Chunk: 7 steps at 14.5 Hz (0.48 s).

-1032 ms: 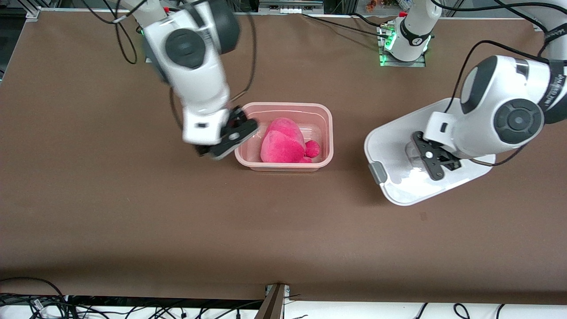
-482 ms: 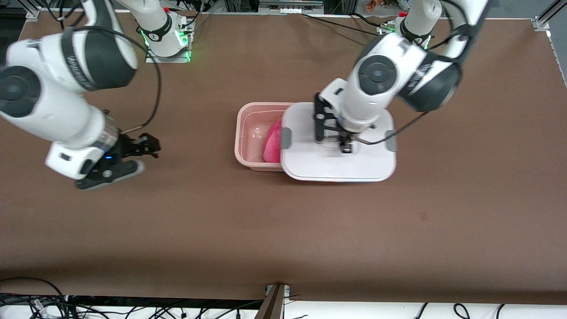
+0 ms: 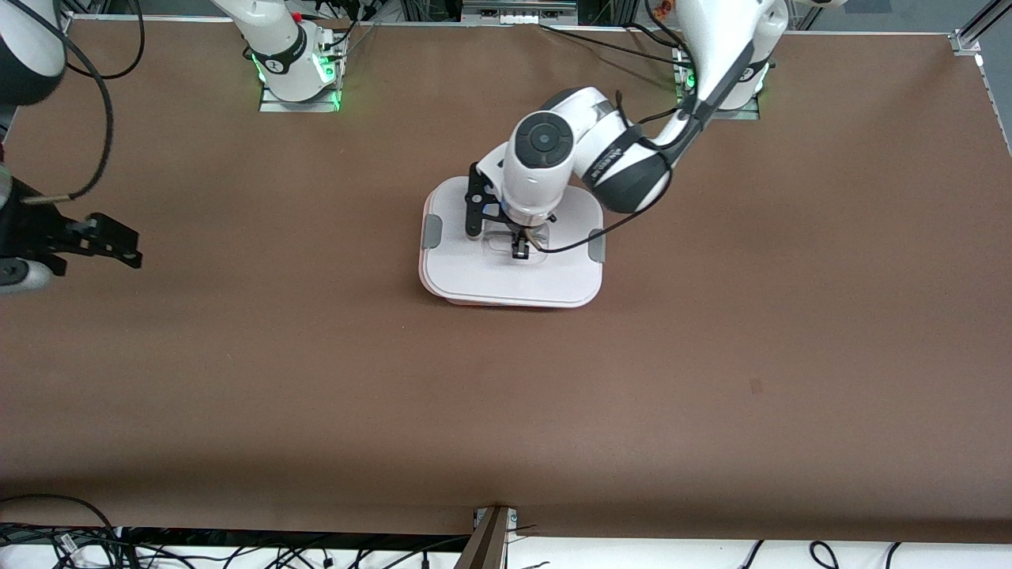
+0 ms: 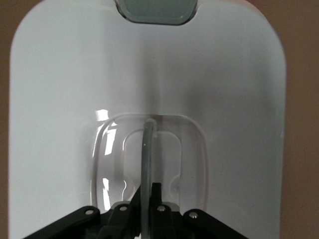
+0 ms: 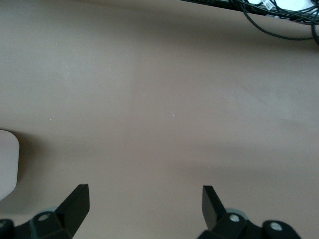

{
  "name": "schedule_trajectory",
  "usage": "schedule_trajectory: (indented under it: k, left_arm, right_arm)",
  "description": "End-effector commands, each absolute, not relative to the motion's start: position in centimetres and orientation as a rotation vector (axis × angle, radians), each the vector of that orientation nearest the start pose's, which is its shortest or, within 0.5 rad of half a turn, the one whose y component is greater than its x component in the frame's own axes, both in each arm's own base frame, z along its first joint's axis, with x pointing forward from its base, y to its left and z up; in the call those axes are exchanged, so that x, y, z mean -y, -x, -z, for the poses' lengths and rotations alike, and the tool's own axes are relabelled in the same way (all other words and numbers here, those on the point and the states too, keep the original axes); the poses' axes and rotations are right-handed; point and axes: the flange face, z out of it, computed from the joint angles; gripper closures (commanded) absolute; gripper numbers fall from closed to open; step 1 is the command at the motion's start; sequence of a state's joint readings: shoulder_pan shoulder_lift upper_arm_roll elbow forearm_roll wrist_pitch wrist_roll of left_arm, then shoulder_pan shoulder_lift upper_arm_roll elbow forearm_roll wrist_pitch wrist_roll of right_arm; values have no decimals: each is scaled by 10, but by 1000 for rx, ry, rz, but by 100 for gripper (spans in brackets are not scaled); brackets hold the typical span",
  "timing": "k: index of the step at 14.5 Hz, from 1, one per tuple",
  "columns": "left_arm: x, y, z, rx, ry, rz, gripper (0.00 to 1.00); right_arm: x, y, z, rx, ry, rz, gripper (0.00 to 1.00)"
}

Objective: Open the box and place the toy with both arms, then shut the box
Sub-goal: 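Lower the white lid onto the box with the left gripper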

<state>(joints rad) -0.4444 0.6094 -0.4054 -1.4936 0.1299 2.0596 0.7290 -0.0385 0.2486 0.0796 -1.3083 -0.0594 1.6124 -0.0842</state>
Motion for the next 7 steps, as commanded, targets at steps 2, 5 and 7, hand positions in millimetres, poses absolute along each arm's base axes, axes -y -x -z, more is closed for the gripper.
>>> schedule_trajectory:
  k: [2, 5, 7]
  left_arm:
    - [503, -502, -334, -2232, 2314, 37, 100]
    - [511, -495, -324, -2192, 2363, 30, 100]
    - [518, -486, -322, -2158, 2394, 18, 100]
  right_arm:
    - [-15, -605, -615, 182, 3184, 39, 0]
    - [-13, -593, -618, 147, 3184, -49, 0]
    - [-4, -588, -614, 57, 3176, -111, 0]
